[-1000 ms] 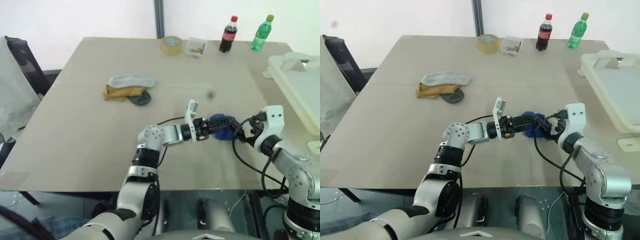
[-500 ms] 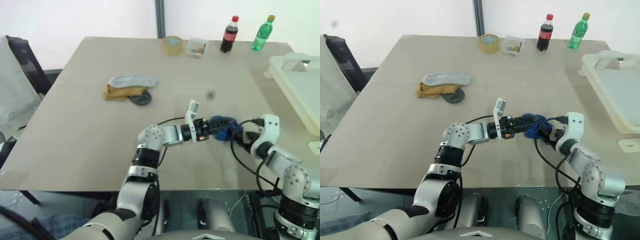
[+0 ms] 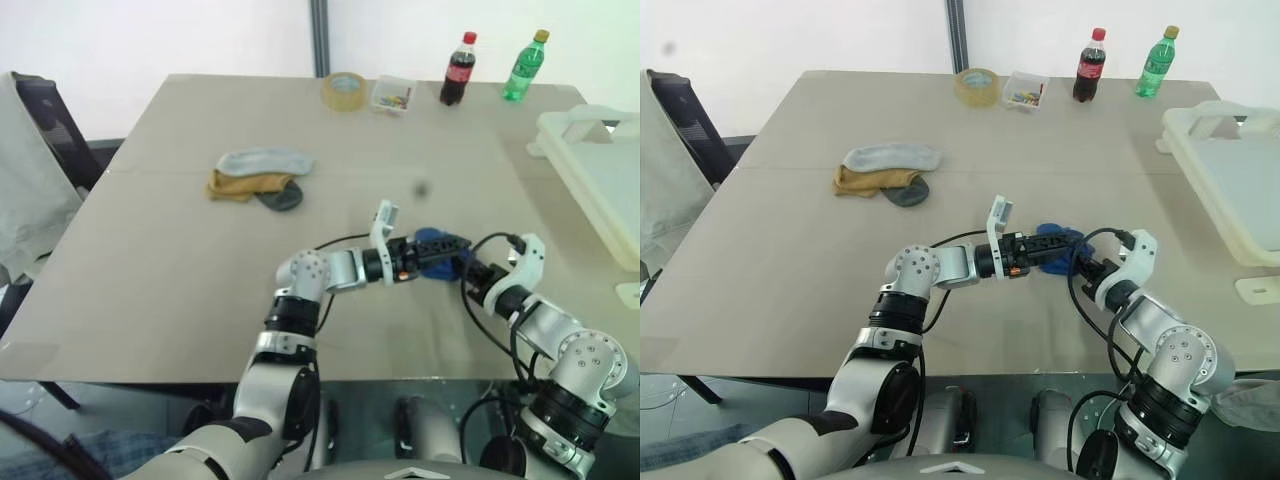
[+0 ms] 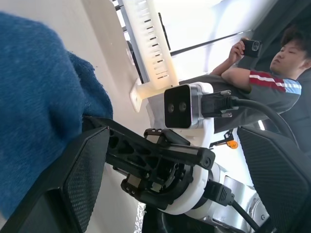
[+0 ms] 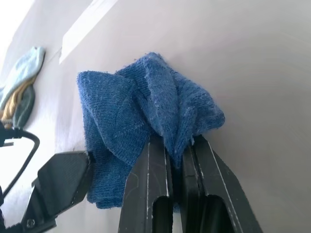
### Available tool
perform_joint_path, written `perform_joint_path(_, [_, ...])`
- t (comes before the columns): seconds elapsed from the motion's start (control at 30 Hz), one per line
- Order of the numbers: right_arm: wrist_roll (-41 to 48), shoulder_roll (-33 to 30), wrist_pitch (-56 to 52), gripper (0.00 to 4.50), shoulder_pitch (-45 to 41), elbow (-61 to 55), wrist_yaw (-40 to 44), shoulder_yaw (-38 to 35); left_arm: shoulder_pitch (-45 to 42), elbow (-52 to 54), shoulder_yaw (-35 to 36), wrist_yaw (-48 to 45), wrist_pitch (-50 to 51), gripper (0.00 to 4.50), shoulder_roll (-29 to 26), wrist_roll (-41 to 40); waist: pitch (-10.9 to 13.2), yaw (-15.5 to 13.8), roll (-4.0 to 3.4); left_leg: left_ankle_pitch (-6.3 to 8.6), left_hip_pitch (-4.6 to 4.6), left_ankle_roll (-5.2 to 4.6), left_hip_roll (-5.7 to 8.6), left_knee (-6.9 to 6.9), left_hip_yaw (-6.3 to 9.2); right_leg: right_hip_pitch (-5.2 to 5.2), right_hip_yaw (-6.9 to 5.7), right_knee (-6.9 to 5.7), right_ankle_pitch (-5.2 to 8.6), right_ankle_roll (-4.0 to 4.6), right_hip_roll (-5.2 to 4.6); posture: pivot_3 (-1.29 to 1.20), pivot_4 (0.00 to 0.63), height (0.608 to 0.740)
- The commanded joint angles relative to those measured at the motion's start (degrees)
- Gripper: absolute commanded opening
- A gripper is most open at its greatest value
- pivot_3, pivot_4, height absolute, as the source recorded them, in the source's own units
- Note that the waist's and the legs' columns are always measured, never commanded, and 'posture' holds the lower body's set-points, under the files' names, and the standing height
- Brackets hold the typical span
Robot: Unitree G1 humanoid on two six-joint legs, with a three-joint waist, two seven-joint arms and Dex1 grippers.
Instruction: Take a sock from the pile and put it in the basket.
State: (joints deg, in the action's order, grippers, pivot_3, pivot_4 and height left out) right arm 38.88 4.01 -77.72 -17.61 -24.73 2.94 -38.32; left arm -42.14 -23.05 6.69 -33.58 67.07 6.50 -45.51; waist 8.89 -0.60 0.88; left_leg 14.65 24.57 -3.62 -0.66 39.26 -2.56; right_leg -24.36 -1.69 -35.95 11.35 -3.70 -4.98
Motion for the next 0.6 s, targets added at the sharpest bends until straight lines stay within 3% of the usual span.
perform_joint_path(0.03, [2.97, 0.44, 1.95, 0.05, -1.77, -0.16, -2.35, -3.49, 0.27, 2.48, 0.09, -0.7, -1.08, 4.5, -0.65, -0.17, 0.0, -0.01, -0.01, 0.0, 0.0, 0.0, 0.0, 0.0, 0.0, 0.0, 0.0, 0.0, 0.0, 0.0, 0.0, 0.0, 0.15, 0.74])
perform_joint_path(0.2, [6.05, -0.63, 2.88, 0.05, -2.62, -0.91, -4.79, -5.52, 2.65, 9.82, -8.35, -3.89, -10.71, 4.5, -7.42, 8.39, 0.01, 0.31, -0.09, 0.0, 0.0, 0.01, -0.01, -0.04, 0.0, -0.02, 0.01, -0.01, 0.0, 0.0, 0.0, 0.0, 0.15, 0.74])
perform_joint_path(0.33, [9.13, -2.84, 2.26, 0.05, -3.31, -2.01, -6.83, -7.02, 6.39, 15.61, -19.03, -7.02, -26.45, 4.5, -14.48, 20.67, -0.06, 0.42, -0.4, -0.01, 0.0, 0.02, 0.01, -0.05, -0.06, -0.02, 0.05, 0.01, -0.01, 0.02, -0.01, 0.0, 0.15, 0.74])
perform_joint_path(0.47, [12.72, -4.19, 1.58, 0.05, -4.68, -1.91, -10.32, -8.98, 9.04, 18.01, -23.27, -8.71, -38.98, 4.5, -17.79, 27.99, -0.02, 0.29, -0.48, 0.0, 0.0, 0.01, 0.0, -0.05, -0.06, -0.02, 0.05, 0.01, 0.0, 0.03, -0.02, 0.0, 0.15, 0.74])
perform_joint_path(0.6, [18.05, -5.36, 0.25, 0.05, -8.35, -1.59, -16.63, -12.51, 12.09, 18.7, -26.53, -11.22, -58.5, 4.5, -20.01, 35.35, -0.02, 0.26, -0.62, 0.0, 0.02, 0.0, -0.01, -0.05, -0.12, -0.07, 0.11, 0.0, -0.01, 0.03, -0.03, 0.0, 0.15, 0.74])
